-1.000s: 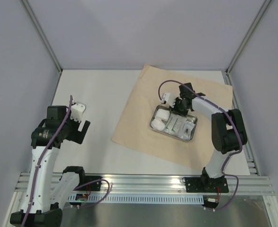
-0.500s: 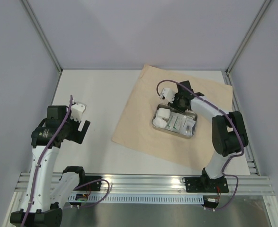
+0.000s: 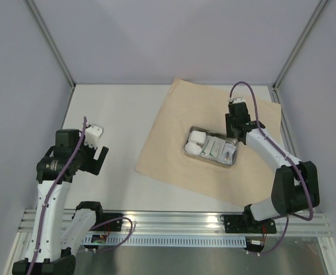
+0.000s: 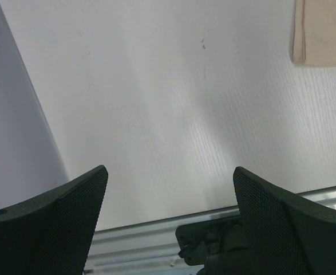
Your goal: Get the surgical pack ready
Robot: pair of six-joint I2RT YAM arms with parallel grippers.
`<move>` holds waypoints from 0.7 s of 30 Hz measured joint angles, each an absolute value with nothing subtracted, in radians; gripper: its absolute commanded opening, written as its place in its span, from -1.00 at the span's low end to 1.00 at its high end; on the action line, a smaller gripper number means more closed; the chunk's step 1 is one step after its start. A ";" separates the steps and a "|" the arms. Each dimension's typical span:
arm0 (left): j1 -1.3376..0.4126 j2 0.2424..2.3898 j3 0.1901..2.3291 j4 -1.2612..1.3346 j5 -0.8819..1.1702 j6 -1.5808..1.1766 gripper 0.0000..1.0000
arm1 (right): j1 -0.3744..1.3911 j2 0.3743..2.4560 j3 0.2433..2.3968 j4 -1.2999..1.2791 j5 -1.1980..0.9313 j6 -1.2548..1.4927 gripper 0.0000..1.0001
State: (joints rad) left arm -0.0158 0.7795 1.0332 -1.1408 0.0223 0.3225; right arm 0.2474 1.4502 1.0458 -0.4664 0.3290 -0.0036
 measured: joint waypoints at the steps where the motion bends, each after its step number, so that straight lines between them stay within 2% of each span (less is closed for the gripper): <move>1: -0.016 0.778 1.033 -1.141 0.022 0.322 1.00 | 0.239 1.459 1.042 -0.493 0.333 0.049 -0.12; 7: -0.022 0.771 1.033 -1.141 0.024 0.323 1.00 | 0.216 1.466 0.941 -0.596 0.336 0.291 -0.10; 10: -0.033 0.771 1.033 -1.141 0.024 0.323 1.00 | 0.217 1.468 0.929 -0.627 0.339 0.329 -0.19; 13: -0.043 0.771 1.033 -1.141 0.025 0.323 1.00 | 0.208 1.478 0.929 -0.632 0.339 0.347 -0.35; 14: -0.045 0.772 1.033 -1.141 0.025 0.323 1.00 | 0.200 1.485 0.929 -0.632 0.337 0.349 -0.50; 15: -0.046 0.772 1.033 -1.141 0.026 0.323 1.00 | 0.191 1.494 0.928 -0.630 0.331 0.349 -0.56; 21: -0.046 0.776 1.033 -1.142 0.025 0.324 1.00 | 0.145 1.536 0.917 -0.613 0.286 0.341 -0.76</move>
State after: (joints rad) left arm -0.0463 0.7761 1.0332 -1.1416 0.0254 0.3237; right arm 0.1448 1.5356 0.9173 -0.6132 0.2863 0.3408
